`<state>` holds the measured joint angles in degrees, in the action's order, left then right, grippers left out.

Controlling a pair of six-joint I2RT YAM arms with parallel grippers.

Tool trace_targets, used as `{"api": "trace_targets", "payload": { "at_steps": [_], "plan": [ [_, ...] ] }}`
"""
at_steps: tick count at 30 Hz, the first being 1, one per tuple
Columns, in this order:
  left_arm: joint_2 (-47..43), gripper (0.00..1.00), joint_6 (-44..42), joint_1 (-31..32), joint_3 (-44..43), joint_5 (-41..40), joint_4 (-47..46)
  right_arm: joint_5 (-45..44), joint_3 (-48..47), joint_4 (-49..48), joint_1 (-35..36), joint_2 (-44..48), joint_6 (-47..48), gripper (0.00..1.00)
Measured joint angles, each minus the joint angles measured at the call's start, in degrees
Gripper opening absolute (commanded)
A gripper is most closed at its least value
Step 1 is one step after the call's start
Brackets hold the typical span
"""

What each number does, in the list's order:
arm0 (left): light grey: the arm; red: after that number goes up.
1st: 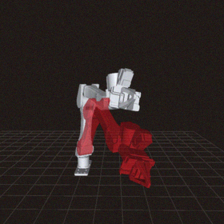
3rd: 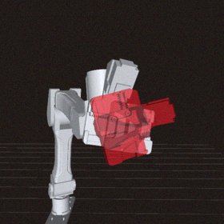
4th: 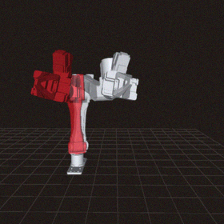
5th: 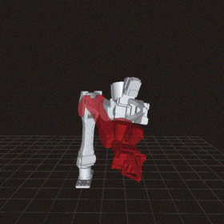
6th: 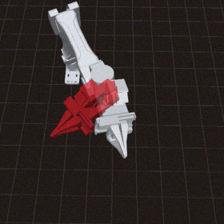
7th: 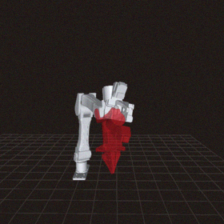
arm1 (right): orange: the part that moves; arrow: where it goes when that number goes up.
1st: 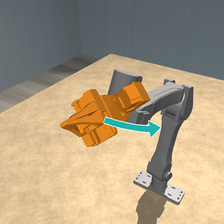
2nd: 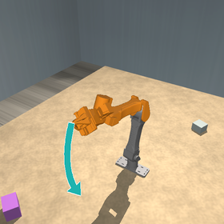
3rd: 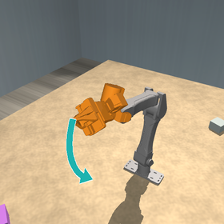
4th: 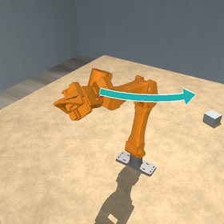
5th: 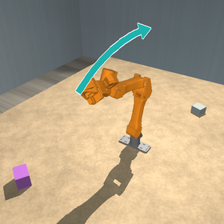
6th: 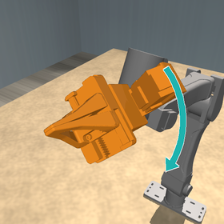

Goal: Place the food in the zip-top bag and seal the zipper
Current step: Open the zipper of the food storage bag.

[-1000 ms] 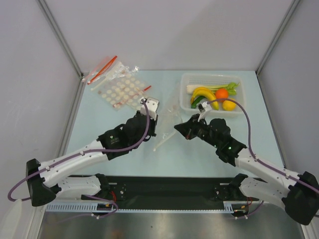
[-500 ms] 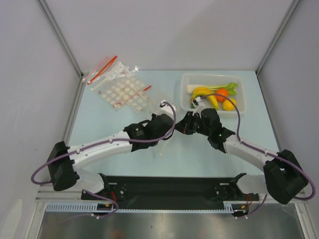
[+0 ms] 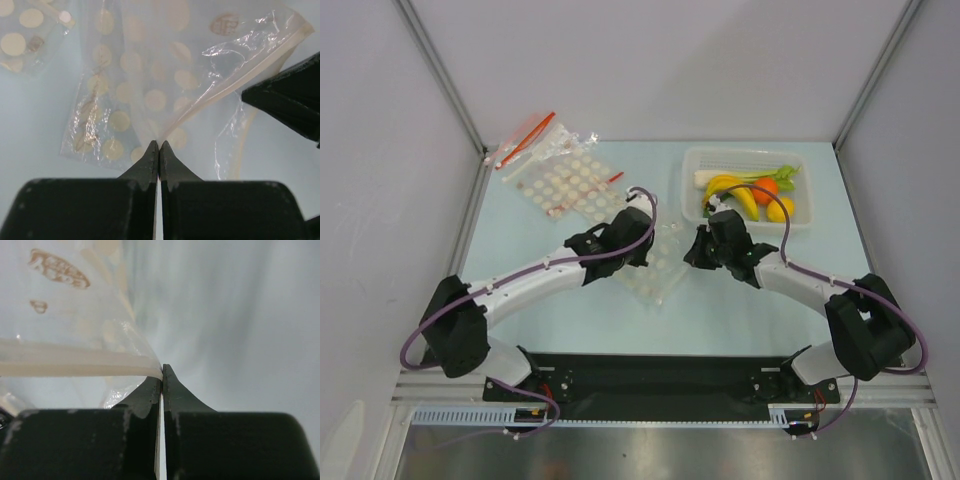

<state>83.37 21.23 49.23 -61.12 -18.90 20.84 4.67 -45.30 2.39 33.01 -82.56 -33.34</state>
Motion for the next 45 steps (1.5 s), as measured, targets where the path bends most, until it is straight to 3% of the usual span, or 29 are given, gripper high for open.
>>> {"api": "trace_targets", "payload": {
  "at_steps": [8, 13, 16, 17, 20, 33, 45],
  "plan": [
    [2.91, 0.00, 5.11, 0.13, -11.56, 1.86, 5.88, -2.91, -3.10, 4.02, -0.22, -0.57, 2.99, 0.00],
    [1.86, 0.00, 6.93, 0.13, -7.72, -0.46, 2.56, -0.66, -3.19, 3.21, -0.22, -1.03, 3.96, 0.05],
    [-0.26, 0.00, 7.89, 0.13, -1.79, -1.51, 0.92, 2.23, -2.99, 1.79, -0.22, -1.36, 4.50, 0.22],
    [-0.61, 0.00, 8.37, 0.13, -0.63, -1.73, 0.90, 3.23, -2.71, 0.90, -0.22, -1.38, 4.57, 0.35],
    [-1.57, 0.00, 9.20, 0.13, 1.49, -1.14, -0.37, 6.03, -1.22, -2.64, -0.26, -1.38, 4.81, 0.44],
    [-6.78, 0.00, 10.38, 0.13, 3.32, 2.91, -5.31, 19.85, 4.70, -18.49, -0.28, -1.40, 2.82, 0.48],
    [-6.71, 0.00, 12.59, -1.29, 4.17, 5.84, -6.16, 21.68, 9.14, -24.98, -0.28, 1.86, 0.68, 0.52]
  ]
}}
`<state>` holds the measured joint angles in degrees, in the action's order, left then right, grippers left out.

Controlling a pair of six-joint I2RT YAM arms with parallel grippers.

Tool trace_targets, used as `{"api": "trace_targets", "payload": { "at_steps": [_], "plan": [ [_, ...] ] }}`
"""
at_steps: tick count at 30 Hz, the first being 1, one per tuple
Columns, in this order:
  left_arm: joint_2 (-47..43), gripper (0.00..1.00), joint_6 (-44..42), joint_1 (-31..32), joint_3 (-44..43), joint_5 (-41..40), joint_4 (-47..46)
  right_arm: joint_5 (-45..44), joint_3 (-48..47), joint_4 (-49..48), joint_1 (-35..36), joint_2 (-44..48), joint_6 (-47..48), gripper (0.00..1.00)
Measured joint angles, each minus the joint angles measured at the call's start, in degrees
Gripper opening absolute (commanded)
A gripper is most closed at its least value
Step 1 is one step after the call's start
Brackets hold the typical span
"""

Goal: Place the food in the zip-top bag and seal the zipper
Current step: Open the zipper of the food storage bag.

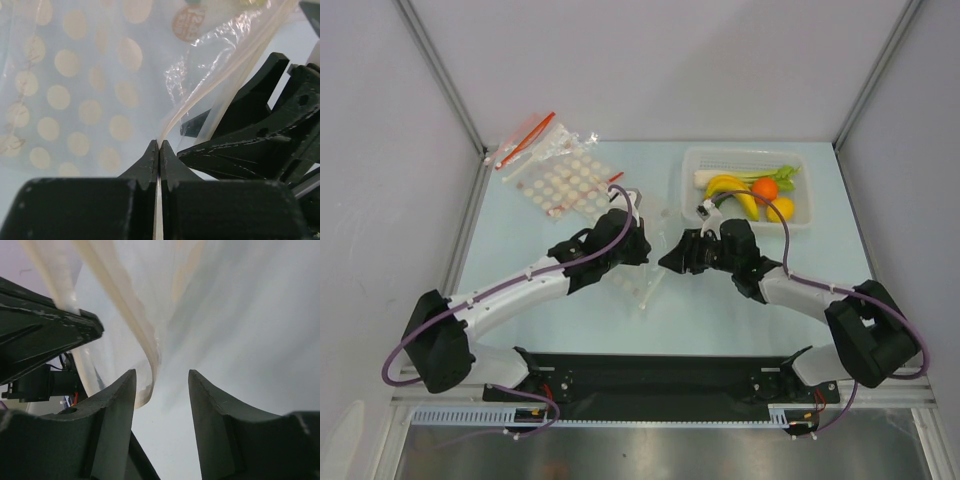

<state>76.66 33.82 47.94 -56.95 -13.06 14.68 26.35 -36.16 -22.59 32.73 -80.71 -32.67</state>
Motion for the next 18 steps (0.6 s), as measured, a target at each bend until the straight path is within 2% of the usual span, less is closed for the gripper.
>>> {"api": "trace_targets", "payload": {
  "at_steps": [5, 12, 15, 16, 18],
  "plan": [
    [0.50, 0.00, 0.92, -0.72, 0.24, 1.66, -0.13, -1.33, 1.42, -1.55, -0.02, 2.71, -0.44, 0.59],
    [2.60, 0.00, 1.29, -1.09, 0.26, 5.03, -0.90, -2.62, 2.45, -2.73, -0.15, 4.66, -1.07, 0.59],
    [3.87, 0.00, 1.33, -1.11, 0.26, 7.23, -0.94, -3.21, 2.47, -2.73, -0.13, 4.66, -1.29, 0.54],
    [4.11, 0.00, 1.33, -1.11, 0.26, 7.78, -0.94, -3.50, 2.47, -2.67, -0.13, 4.66, -1.38, 0.44],
    [4.24, 0.00, 1.33, -1.11, 0.26, 8.63, -0.96, -4.13, 2.47, -2.49, -0.13, 4.63, -1.33, 0.33]
  ]
}}
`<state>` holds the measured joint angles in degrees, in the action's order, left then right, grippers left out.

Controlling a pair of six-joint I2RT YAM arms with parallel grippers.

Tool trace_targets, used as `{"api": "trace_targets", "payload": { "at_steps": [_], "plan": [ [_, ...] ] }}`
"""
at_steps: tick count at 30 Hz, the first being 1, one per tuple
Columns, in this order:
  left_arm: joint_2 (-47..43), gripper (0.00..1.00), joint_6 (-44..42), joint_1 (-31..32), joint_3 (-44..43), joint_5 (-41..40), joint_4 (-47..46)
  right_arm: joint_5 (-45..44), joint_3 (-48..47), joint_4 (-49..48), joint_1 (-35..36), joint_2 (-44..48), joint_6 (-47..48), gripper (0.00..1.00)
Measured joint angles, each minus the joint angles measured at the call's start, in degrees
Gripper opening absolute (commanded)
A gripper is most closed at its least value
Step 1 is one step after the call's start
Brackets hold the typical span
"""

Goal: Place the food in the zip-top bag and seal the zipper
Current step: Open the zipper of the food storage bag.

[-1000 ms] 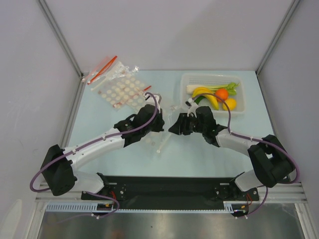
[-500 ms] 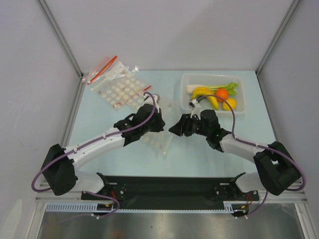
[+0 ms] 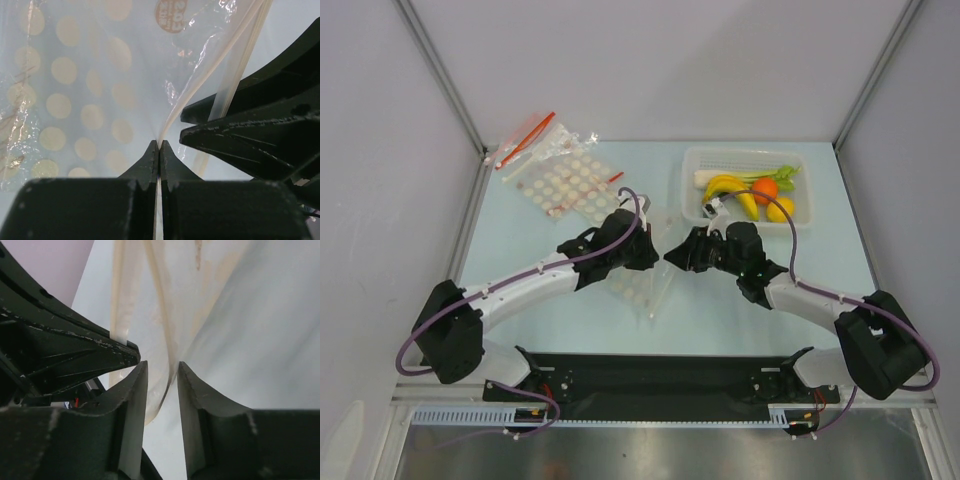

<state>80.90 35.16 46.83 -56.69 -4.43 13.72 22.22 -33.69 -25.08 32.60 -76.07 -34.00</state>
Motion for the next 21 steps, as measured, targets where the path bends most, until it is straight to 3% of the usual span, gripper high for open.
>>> {"api": "trace_targets", "payload": {
  "at_steps": [6, 9, 10, 11, 21],
  "plan": [
    [0.00, 0.00, 0.00, 0.00, 0.00, 0.57, -0.68, -1.51, -0.26, 1.27, 0.00, -1.86, -0.09, 0.31],
    [0.00, 0.00, 0.00, 0.00, 0.00, 0.22, -0.70, -3.21, -1.51, 3.63, 0.00, -3.72, -0.02, 0.17],
    [0.00, 0.00, 0.00, 0.00, 0.00, -0.15, -0.63, -3.80, -1.88, 4.35, 0.00, -4.13, 0.00, 0.06],
    [-0.02, 0.00, -0.04, 0.00, 0.00, -0.74, -0.50, -4.83, -2.38, 5.51, -0.04, -4.55, 0.17, 0.01],
    [0.59, 0.00, -0.68, 1.51, -7.30, -16.15, 11.74, -15.93, -6.73, 16.70, -0.50, -6.86, 0.13, 0.00]
  ]
}}
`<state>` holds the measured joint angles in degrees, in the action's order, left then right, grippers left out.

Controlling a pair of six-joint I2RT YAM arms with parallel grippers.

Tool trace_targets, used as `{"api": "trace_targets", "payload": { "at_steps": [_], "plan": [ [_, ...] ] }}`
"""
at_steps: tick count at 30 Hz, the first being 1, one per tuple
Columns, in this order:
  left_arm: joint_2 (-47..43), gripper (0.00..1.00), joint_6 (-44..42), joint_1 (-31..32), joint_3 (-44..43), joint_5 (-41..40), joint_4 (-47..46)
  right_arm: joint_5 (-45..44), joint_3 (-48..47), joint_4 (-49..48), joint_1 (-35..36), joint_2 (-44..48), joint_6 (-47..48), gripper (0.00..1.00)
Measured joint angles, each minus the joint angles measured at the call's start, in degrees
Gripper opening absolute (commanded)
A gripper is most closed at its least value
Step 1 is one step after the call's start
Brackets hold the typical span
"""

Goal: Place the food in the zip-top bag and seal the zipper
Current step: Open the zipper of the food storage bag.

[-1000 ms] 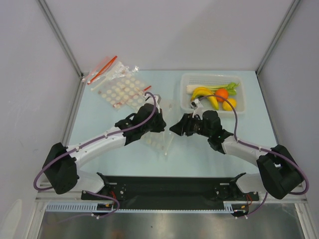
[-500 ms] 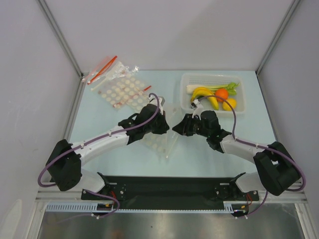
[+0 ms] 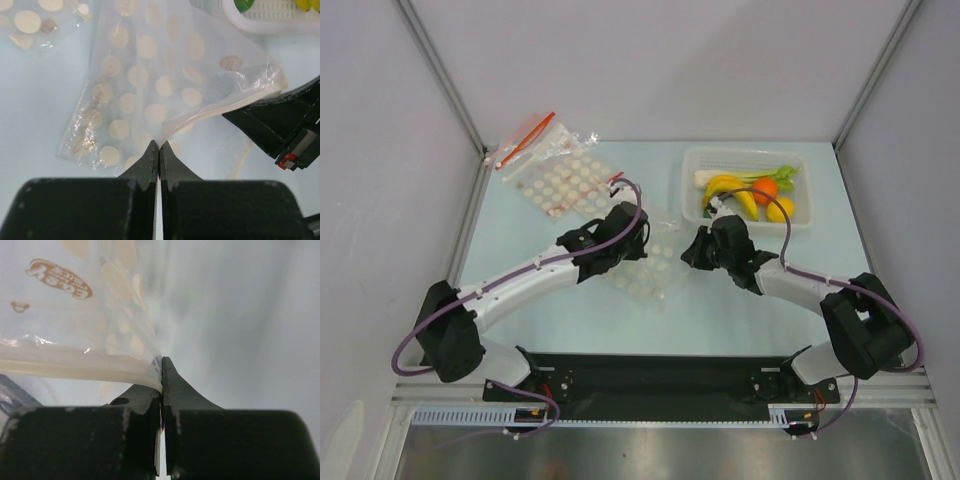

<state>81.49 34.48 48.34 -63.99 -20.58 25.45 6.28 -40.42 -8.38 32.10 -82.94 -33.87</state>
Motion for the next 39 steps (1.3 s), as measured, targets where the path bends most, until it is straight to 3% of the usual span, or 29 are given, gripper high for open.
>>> {"api": "trace_targets", "payload": {
  "at_steps": [13, 16, 20, 23, 30, 33, 34, 35, 36, 39],
  "plan": [
    [6.71, 0.06, -3.48, 3.32, -6.27, -11.85, 7.32, 0.61, 0.24, 0.02, 0.07, 2.25, 0.24, 0.00],
    [10.25, 0.17, -4.13, 4.07, -8.61, -13.35, 8.68, 1.44, 0.26, -0.79, 0.07, 2.91, 0.44, 0.00],
    [12.04, 0.41, -5.35, 5.25, -9.09, -13.92, 9.64, 2.19, 0.39, -1.11, 0.07, 3.15, 0.48, 0.00],
    [12.07, 0.45, -6.19, 5.97, -9.11, -13.92, 9.66, 2.43, 0.74, -1.27, 0.07, 3.34, 0.48, 0.00],
    [12.55, 0.44, -6.71, 6.29, -9.27, -13.62, 9.38, 3.87, 0.98, -1.75, 0.09, 3.37, 0.48, 0.00],
    [14.27, 0.31, -7.15, 6.64, -10.10, -13.49, 9.09, 4.63, 1.14, -2.29, 0.07, 3.37, 0.46, 0.00],
    [14.64, 0.23, -7.37, 6.84, -10.14, -13.44, 8.96, 4.76, 1.18, -2.54, 0.07, 3.37, 0.46, 0.00],
    [14.97, 0.06, -7.48, 7.19, -10.14, -13.42, 8.96, 4.98, 1.18, -2.71, 0.07, 3.37, 0.46, 0.00],
    [15.17, 0.00, -7.65, 7.54, -10.14, -13.51, 9.01, 5.20, 1.18, -2.86, 0.07, 3.34, 0.46, 0.00],
    [15.19, 0.00, -7.93, 8.50, -10.84, -15.12, 10.29, 6.82, 1.18, -3.63, -0.48, 2.99, 0.26, 0.00]
  ]
}}
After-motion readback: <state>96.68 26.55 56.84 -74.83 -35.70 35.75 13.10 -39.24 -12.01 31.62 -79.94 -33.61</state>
